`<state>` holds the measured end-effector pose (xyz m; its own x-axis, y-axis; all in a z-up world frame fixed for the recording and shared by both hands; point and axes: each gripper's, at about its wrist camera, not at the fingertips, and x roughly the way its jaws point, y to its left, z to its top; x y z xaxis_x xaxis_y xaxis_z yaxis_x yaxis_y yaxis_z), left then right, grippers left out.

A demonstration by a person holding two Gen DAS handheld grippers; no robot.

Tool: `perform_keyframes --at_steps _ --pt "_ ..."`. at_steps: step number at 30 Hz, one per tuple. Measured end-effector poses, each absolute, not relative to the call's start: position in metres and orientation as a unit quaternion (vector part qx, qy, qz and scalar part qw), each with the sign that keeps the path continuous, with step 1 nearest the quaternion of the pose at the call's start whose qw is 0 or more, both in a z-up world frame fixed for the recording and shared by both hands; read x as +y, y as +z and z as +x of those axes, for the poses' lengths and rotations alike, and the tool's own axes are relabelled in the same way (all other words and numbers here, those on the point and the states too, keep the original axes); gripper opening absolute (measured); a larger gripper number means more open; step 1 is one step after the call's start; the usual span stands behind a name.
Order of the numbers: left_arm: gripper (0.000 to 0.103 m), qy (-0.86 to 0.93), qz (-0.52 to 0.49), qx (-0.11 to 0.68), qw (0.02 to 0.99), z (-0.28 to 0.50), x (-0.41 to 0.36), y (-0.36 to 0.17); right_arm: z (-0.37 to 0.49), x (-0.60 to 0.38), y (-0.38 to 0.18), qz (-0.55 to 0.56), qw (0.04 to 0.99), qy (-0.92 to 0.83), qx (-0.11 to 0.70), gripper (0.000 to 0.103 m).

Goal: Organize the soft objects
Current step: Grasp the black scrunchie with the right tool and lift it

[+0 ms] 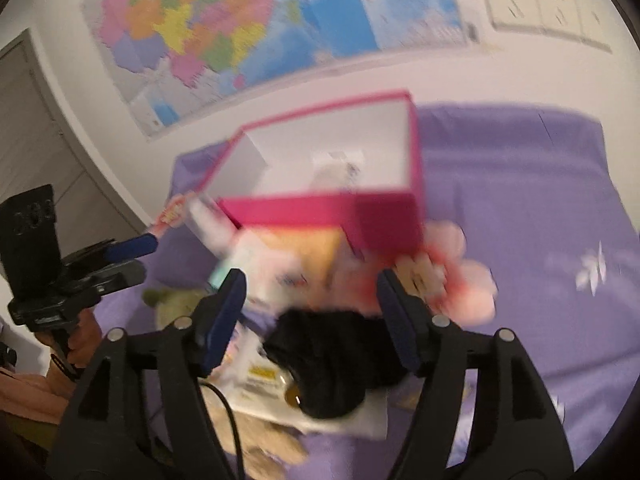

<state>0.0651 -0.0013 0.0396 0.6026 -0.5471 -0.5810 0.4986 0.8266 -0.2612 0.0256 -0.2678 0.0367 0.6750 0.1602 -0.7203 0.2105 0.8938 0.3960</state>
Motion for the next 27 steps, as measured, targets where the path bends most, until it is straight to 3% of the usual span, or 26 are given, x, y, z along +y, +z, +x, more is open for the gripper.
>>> perform_keyframes --at_steps 5,12,13,17,20,27 --pt "0.052 -0.322 -0.019 0.372 0.870 0.068 -0.033 0.021 0.013 -0.284 0.000 0.259 0.852 -0.050 0.452 0.071" --pt "0.052 -0.341 -0.008 0.409 0.846 0.078 -0.066 0.003 0.009 -0.286 -0.022 0.276 0.843 -0.044 0.460 0.070" --pt "0.052 -0.341 -0.004 0.412 0.845 0.079 -0.069 0.001 0.009 -0.286 -0.024 0.276 0.841 -0.045 0.462 0.068" --pt "0.052 -0.345 0.000 0.423 0.838 0.087 -0.081 -0.002 0.007 -0.287 -0.030 0.279 0.843 -0.040 0.457 0.028" --pt "0.052 -0.347 0.000 0.432 0.833 0.093 -0.089 -0.005 0.005 -0.287 -0.028 0.271 0.852 -0.043 0.447 0.020" --pt "0.052 -0.376 -0.028 0.451 0.809 0.101 -0.098 -0.009 -0.003 -0.280 0.004 0.253 0.883 -0.019 0.395 0.018"
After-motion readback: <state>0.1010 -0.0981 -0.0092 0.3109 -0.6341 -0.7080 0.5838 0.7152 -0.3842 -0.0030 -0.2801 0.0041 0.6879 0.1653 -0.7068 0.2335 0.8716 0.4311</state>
